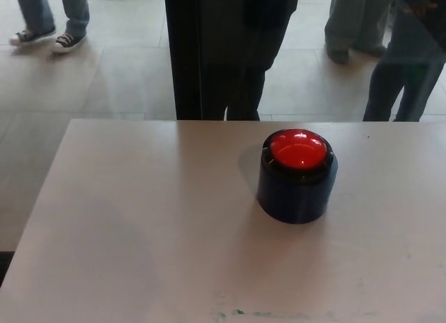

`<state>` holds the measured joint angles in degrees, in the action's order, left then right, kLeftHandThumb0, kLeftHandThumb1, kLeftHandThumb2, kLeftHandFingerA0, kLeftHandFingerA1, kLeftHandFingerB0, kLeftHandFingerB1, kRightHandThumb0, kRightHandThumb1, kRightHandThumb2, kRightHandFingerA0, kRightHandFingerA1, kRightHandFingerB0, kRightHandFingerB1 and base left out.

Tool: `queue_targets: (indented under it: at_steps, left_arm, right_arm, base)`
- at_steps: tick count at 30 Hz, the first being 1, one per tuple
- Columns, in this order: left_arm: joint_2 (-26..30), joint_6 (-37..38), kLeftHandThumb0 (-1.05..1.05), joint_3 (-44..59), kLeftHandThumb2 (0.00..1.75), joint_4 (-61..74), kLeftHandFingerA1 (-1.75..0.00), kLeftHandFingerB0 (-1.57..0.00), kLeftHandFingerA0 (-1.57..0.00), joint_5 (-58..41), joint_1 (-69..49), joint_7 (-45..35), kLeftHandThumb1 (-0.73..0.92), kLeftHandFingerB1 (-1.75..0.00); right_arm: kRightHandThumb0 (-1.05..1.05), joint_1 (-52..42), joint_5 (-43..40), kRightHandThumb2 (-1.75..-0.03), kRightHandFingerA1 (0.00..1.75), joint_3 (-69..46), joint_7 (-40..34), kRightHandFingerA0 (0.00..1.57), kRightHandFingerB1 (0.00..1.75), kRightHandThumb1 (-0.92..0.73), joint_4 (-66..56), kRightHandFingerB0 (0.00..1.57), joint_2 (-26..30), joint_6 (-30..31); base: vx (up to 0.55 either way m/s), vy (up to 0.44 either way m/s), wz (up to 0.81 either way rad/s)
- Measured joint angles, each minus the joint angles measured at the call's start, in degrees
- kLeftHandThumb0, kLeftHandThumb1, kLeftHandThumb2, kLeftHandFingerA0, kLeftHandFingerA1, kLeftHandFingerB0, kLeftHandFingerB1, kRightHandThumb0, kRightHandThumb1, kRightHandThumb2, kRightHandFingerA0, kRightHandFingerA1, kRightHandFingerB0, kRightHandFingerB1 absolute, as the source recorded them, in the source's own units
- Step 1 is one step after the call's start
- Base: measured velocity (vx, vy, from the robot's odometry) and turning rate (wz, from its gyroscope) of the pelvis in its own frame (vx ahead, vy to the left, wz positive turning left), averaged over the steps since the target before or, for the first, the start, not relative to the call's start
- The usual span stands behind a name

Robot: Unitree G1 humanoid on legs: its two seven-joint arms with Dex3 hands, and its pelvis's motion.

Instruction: The robot uses its right hand to press the red button kept in the middle of the desk

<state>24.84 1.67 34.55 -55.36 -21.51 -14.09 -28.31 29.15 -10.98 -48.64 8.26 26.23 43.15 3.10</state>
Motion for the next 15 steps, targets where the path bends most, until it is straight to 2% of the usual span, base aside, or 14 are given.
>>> queue_targets:
  at_steps: [2,3,4,6,7,8,9,10,11,12,14,15]
  left_arm:
    - [0.0,0.0,-0.76,0.02,0.63,-0.02,-0.34,-0.2,-0.22,0.0,0.07,0.0,0.78,-0.29]
    - [0.0,0.0,-0.77,0.03,0.63,-0.02,-0.34,-0.21,-0.23,0.0,0.16,0.0,0.77,-0.3]
    - [0.0,0.0,-0.77,0.04,0.64,-0.03,-0.34,-0.21,-0.24,0.0,0.17,0.0,0.77,-0.29]
    - [0.0,-0.01,-0.78,0.06,0.63,0.04,-0.35,-0.21,-0.23,-0.01,0.21,0.03,0.76,-0.3]
    - [0.0,-0.02,-0.78,0.09,0.63,0.09,-0.33,-0.2,-0.23,-0.01,0.2,0.04,0.76,-0.3]
    - [0.0,-0.03,-0.78,0.17,0.63,0.12,-0.33,-0.2,-0.23,-0.02,0.21,0.06,0.76,-0.3]
    - [0.0,-0.03,-0.78,0.22,0.63,0.11,-0.33,-0.19,-0.22,-0.02,0.2,0.1,0.77,-0.29]
    - [0.0,-0.02,-0.78,0.25,0.63,0.05,-0.33,-0.18,-0.21,-0.02,0.19,0.11,0.77,-0.29]
    - [0.01,-0.01,-0.78,0.25,0.63,-0.09,-0.34,-0.19,-0.2,-0.01,0.19,0.12,0.77,-0.29]
    - [0.03,-0.01,-0.78,0.25,0.63,-0.34,-0.33,-0.19,-0.21,-0.01,0.26,0.11,0.76,-0.3]
    - [0.08,0.0,-0.78,0.34,0.63,-1.08,-0.33,-0.19,-0.21,-0.02,0.36,0.09,0.76,-0.3]
    - [0.14,0.0,-0.79,0.4,0.63,-1.36,-0.34,-0.19,-0.2,-0.02,0.41,0.08,0.75,-0.3]
  right_arm:
    - [-0.53,-3.8,-0.27,-1.03,1.74,-2.38,-0.01,1.28,1.08,-0.56,0.14,1.0,-0.09,-0.33]
    - [-0.52,-6.52,-0.47,-1.01,1.75,-4.14,-0.06,1.21,1.05,-0.55,0.2,1.01,-0.36,-0.59]
    - [-0.56,-8.75,-0.65,-0.96,1.75,-5.5,-0.15,1.22,1.02,-0.55,0.21,0.99,-0.85,-0.79]
    - [-0.58,-13.0,-0.94,-0.96,1.75,-8.02,-0.41,1.28,1.01,-0.55,0.69,0.98,-2.45,-1.57]
    - [-0.65,-14.54,-1.07,-0.94,1.68,-8.89,-0.51,1.26,0.99,-0.54,1.29,1.0,-3.14,-1.97]
    - [-0.65,-17.21,-1.27,-0.94,1.68,-10.44,-0.86,1.26,0.99,-0.54,2.48,1.0,-4.68,-2.89]
    - [-0.65,-19.26,-1.4,-0.87,1.49,-11.5,-1.31,1.35,0.97,-0.58,3.46,0.96,-6.17,-3.67]
    - [-0.7,-20.8,-1.49,-0.77,1.52,-12.15,-1.71,1.32,0.98,-0.62,4.54,0.94,-7.43,-4.34]
    - [-0.75,-22.22,-1.56,-0.92,1.48,-12.68,-2.17,1.31,1.01,-0.54,5.79,0.92,-8.7,-5.04]
    - [-0.69,-23.54,-1.71,-0.71,1.63,-13.23,-2.74,1.29,1.03,-0.67,7.02,0.89,-10.09,-5.8]
    - [-0.69,-26.71,-2.55,-0.71,1.63,-14.84,-4.23,1.29,1.03,-0.67,9.03,0.89,-14.7,-7.11]
    - [-0.6,-27.77,-2.95,-1.01,1.46,-15.31,-4.89,1.49,0.99,-0.44,9.79,0.93,-16.55,-7.7]
  base:
    - [0.0,0.0,0.0]
    - [0.0,0.0,0.0]
    - [0.0,0.0,0.0]
    - [0.0,0.0,0.0]
    - [0.0,0.0,0.0]
    - [0.0,0.0,0.0]
    - [0.0,0.0,0.0]
    - [0.0,0.0,0.0]
    - [0.0,0.0,0.0]
    - [0.0,0.0,0.0]
    - [0.0,0.0,0.0]
    - [0.0,0.0,0.0]
